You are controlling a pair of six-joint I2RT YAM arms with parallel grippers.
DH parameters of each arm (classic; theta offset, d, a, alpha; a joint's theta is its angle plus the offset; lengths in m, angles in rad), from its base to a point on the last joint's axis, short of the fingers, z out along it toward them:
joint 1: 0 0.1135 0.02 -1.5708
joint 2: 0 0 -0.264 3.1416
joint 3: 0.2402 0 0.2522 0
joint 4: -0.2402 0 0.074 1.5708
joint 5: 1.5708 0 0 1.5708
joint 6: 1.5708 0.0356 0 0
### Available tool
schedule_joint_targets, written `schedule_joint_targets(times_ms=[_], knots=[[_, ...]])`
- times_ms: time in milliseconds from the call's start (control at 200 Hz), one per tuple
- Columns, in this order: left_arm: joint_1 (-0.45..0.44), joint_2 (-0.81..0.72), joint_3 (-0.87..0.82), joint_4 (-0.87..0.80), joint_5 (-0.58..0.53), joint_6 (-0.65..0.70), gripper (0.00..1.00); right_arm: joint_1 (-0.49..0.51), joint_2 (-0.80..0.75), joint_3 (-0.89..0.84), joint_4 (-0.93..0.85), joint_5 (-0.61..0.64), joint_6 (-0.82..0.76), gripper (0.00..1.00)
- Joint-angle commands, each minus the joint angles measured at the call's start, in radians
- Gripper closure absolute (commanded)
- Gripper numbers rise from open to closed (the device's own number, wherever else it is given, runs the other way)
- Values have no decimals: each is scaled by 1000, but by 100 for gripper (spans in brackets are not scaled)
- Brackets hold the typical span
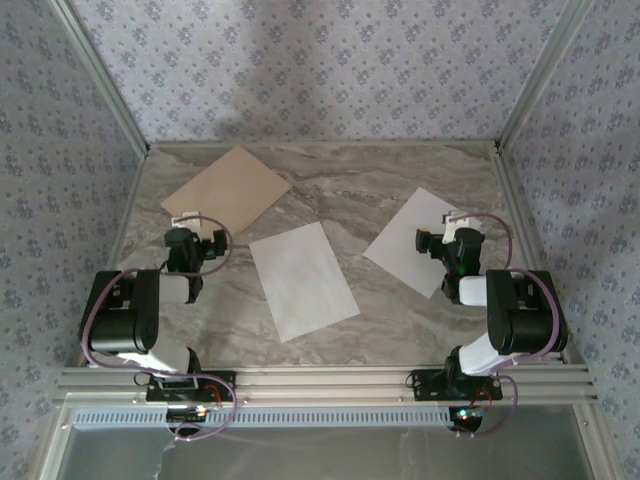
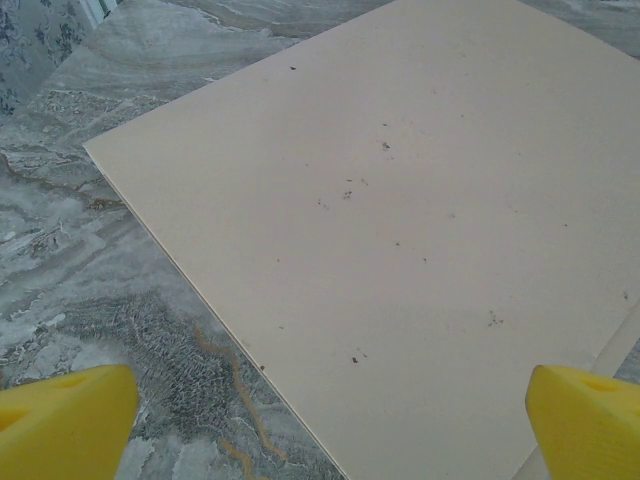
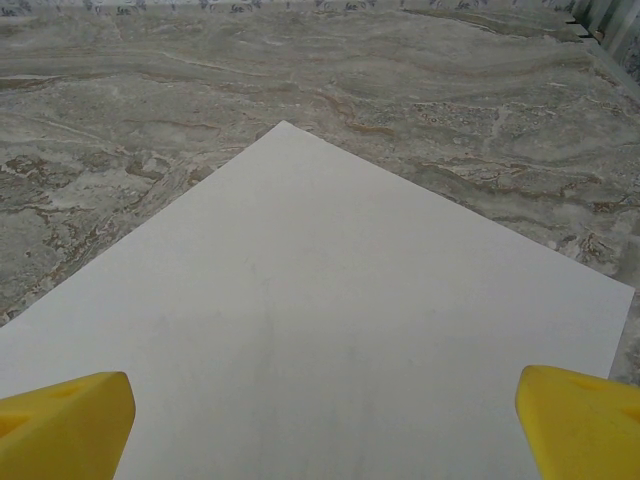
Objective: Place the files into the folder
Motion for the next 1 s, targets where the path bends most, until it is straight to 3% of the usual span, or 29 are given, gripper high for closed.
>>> schedule_joint_targets(times_ms=[0,545,655,800,894,994], knots=[[6,6,25,31,-6,10,0,-12,10,21,15,-15,-3,0],[1,-53,37,-37,-3,20,0,-13,-21,-23,74,-30,-8,0],[-30,-155,59,-152,-58,37,0,-12,-101,-18,-7,-22,-5,0],[-106,-309,104,-283,-121,39,0,-13,-233,83,-297,-49,21,0],[-124,-334,225,-488,-162,-80,0,-25,-302,134,-399,-99,149,0],[-135,-283,352,-635,-93,-161,0,-19,-333,179,-438,-212,315,0]])
